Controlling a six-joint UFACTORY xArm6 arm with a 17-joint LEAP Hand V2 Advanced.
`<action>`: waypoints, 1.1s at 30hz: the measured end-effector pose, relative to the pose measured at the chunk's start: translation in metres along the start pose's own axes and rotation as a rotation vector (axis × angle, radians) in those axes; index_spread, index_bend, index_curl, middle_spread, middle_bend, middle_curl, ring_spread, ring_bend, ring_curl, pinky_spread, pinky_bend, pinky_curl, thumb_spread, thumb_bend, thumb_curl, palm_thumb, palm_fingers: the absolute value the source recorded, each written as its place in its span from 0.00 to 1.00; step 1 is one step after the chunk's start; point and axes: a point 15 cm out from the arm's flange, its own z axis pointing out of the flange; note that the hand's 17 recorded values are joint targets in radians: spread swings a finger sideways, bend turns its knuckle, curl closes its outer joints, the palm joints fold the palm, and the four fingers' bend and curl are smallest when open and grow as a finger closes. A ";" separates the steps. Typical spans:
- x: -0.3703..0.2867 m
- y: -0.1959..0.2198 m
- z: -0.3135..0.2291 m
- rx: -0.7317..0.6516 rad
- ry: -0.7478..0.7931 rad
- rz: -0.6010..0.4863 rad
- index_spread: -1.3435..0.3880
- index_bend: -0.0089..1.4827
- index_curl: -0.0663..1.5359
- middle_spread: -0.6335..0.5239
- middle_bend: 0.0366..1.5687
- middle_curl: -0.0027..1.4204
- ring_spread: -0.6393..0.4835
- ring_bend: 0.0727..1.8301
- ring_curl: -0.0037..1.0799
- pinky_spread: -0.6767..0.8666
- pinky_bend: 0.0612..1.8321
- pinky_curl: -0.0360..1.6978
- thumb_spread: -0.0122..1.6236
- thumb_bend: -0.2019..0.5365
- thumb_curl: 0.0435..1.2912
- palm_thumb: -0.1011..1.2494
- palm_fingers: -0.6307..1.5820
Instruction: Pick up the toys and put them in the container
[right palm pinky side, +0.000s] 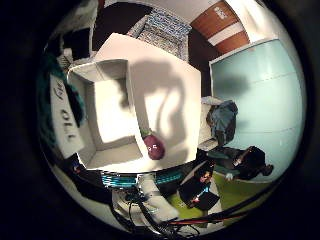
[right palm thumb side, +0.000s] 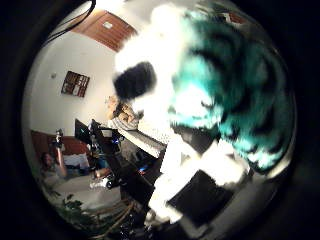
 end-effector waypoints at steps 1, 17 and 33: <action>0.000 0.000 0.000 0.000 0.000 -0.003 0.53 0.22 0.41 0.49 0.32 0.38 0.56 0.39 0.45 0.51 0.39 0.53 0.75 0.24 0.27 0.47 0.35; 0.062 0.059 0.005 -0.248 0.038 -0.010 0.56 0.12 0.26 0.59 0.11 0.24 0.76 0.19 0.24 0.80 0.25 0.32 0.71 0.24 0.19 0.38 0.33; 0.239 0.136 -0.052 -0.199 0.073 0.246 0.58 0.11 0.23 0.59 0.10 0.23 0.76 0.15 0.22 0.78 0.23 0.24 0.71 0.25 0.17 0.38 0.34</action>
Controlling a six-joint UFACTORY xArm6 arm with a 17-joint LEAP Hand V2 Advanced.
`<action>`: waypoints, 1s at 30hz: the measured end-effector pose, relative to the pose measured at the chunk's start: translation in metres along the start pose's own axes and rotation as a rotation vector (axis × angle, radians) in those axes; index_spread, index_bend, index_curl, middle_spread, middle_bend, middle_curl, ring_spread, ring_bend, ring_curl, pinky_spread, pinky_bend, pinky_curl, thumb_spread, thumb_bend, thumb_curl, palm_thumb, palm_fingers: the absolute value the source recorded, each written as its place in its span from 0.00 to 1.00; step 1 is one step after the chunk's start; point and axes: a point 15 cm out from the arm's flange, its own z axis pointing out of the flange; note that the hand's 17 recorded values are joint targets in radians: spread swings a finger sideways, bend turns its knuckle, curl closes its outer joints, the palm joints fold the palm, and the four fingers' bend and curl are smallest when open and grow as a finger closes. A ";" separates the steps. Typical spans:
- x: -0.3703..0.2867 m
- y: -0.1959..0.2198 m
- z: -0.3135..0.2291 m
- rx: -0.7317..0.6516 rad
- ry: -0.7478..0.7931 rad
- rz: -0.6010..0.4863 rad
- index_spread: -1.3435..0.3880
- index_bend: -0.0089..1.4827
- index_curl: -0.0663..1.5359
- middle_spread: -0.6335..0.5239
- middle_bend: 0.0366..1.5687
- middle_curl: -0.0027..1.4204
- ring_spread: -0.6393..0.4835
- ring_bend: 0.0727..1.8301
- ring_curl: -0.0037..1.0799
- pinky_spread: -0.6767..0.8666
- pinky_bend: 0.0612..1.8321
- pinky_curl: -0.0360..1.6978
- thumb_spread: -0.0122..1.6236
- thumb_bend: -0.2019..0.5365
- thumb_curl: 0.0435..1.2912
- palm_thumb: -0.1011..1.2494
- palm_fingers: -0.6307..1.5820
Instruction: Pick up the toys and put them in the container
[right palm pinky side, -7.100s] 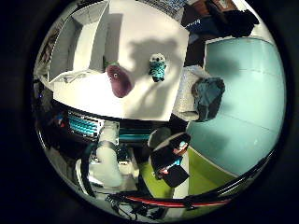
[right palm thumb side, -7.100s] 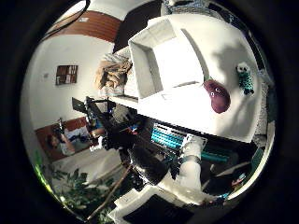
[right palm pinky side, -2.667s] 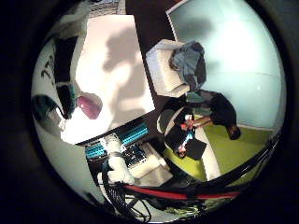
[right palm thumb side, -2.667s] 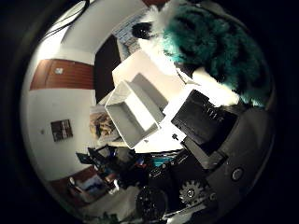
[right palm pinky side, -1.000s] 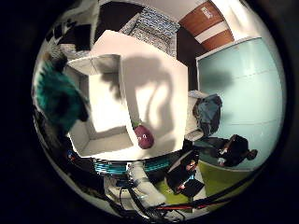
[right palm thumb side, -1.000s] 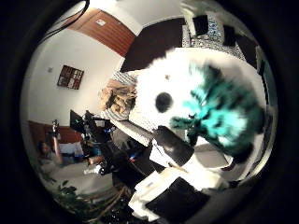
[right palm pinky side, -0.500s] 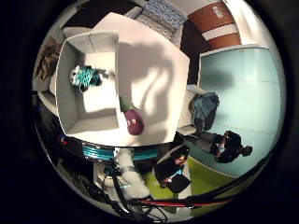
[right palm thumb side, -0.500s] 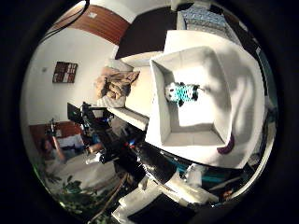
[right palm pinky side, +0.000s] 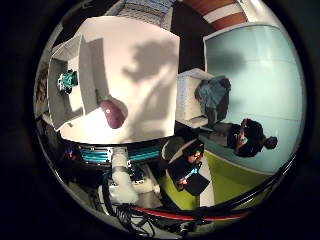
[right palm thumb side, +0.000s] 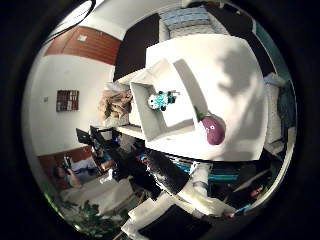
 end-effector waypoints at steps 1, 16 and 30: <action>0.012 0.006 0.010 -0.017 0.004 0.019 0.58 0.12 0.23 0.59 0.10 0.23 0.76 0.15 0.22 0.78 0.23 0.24 0.71 0.25 0.17 0.38 0.34; 0.086 0.090 0.155 -0.089 0.046 0.214 0.64 0.11 0.22 0.62 0.11 0.23 0.77 0.15 0.23 0.77 0.24 0.20 0.70 0.24 0.18 0.37 0.36; 0.069 0.129 0.219 -0.244 0.012 0.370 0.70 0.11 0.21 0.71 0.10 0.22 0.80 0.17 0.23 0.80 0.30 0.20 0.70 0.24 0.18 0.36 0.35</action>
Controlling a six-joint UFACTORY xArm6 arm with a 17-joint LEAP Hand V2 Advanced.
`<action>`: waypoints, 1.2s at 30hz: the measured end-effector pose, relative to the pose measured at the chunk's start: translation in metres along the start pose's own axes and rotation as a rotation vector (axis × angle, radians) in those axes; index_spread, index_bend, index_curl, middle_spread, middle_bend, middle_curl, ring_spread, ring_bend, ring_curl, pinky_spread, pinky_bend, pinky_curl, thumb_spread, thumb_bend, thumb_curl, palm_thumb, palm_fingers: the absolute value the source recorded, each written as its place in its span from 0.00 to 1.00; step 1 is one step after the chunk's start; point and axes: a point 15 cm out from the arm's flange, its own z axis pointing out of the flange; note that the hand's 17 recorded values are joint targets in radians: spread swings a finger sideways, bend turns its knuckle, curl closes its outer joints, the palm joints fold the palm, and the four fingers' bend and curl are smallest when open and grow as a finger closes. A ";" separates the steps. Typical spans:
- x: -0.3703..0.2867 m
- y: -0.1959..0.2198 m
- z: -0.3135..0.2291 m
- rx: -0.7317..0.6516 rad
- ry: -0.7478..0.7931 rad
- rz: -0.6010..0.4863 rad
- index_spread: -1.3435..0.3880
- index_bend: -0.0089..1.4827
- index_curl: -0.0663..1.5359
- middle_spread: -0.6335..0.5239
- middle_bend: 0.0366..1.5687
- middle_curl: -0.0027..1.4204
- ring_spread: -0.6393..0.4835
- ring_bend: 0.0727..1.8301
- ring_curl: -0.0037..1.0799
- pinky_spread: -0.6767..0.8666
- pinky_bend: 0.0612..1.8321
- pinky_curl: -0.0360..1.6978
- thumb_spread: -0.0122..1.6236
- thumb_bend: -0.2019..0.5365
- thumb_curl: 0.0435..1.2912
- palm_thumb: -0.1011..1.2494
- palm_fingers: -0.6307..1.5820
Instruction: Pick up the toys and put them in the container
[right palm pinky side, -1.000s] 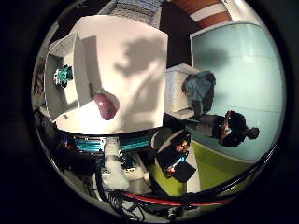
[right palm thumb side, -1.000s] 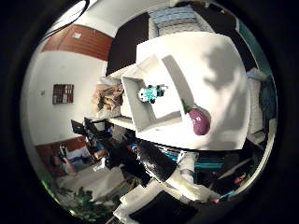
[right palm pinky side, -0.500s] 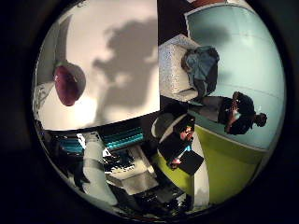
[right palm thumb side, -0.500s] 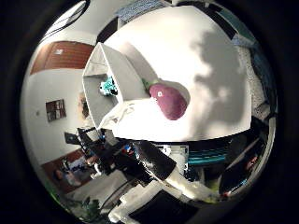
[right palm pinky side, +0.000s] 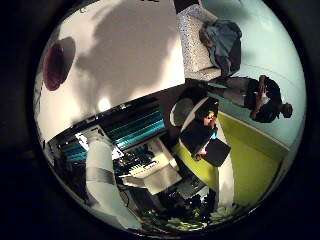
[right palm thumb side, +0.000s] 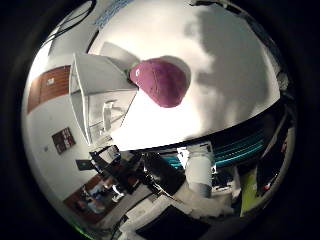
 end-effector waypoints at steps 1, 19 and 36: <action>-0.003 0.000 0.000 -0.001 0.001 0.006 0.70 0.11 0.21 0.71 0.10 0.22 0.80 0.17 0.23 0.80 0.30 0.20 0.70 0.24 0.18 0.36 0.35; -0.083 -0.023 0.009 0.037 -0.067 -0.020 0.71 0.10 0.21 0.69 0.11 0.23 0.80 0.22 0.24 0.80 0.33 0.19 0.70 0.25 0.18 0.35 0.35; -0.096 -0.033 0.075 -0.004 -0.043 -0.042 0.71 0.11 0.21 0.65 0.14 0.25 0.76 0.26 0.23 0.80 0.35 0.17 0.70 0.25 0.18 0.37 0.37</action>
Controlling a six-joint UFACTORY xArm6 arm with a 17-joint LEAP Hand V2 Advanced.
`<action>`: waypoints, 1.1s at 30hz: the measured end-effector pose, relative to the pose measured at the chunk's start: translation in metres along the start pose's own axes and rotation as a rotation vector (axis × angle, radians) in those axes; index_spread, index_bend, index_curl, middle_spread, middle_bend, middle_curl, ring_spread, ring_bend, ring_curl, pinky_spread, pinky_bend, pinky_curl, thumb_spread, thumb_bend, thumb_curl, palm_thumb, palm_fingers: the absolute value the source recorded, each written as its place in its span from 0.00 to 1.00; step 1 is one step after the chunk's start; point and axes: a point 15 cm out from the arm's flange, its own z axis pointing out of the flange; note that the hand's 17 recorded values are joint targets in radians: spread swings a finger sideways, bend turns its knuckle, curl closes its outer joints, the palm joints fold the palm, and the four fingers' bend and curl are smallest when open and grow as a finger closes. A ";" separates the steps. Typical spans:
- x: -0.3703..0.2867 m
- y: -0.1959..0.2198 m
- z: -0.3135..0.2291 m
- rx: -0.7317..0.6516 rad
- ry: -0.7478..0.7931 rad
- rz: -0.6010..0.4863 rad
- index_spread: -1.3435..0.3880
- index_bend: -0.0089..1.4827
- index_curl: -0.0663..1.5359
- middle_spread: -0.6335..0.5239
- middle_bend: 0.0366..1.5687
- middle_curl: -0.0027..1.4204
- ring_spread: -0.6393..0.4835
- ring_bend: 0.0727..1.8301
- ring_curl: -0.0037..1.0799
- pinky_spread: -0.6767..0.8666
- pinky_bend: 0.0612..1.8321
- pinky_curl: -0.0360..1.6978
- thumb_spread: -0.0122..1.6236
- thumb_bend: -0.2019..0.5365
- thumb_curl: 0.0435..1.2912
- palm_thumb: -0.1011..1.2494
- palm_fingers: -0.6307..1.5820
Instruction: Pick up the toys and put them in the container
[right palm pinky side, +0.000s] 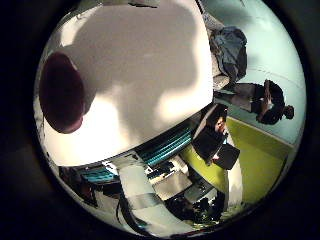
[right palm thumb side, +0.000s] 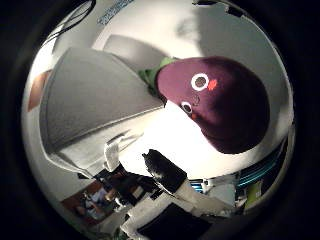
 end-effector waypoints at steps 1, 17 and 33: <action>0.001 0.006 0.010 -0.013 0.002 0.001 0.71 0.11 0.21 0.64 0.14 0.25 0.76 0.26 0.23 0.80 0.35 0.17 0.70 0.25 0.18 0.37 0.37; 0.001 -0.007 0.017 0.060 0.005 -0.024 0.60 0.16 0.25 0.39 0.44 0.40 0.35 0.49 0.34 0.49 0.34 0.12 0.71 0.26 0.19 0.41 0.64; -0.002 0.004 -0.043 0.104 0.031 -0.064 0.54 0.68 0.66 0.28 0.74 0.75 0.33 0.76 0.70 0.32 0.80 0.42 0.66 0.31 0.38 0.84 0.73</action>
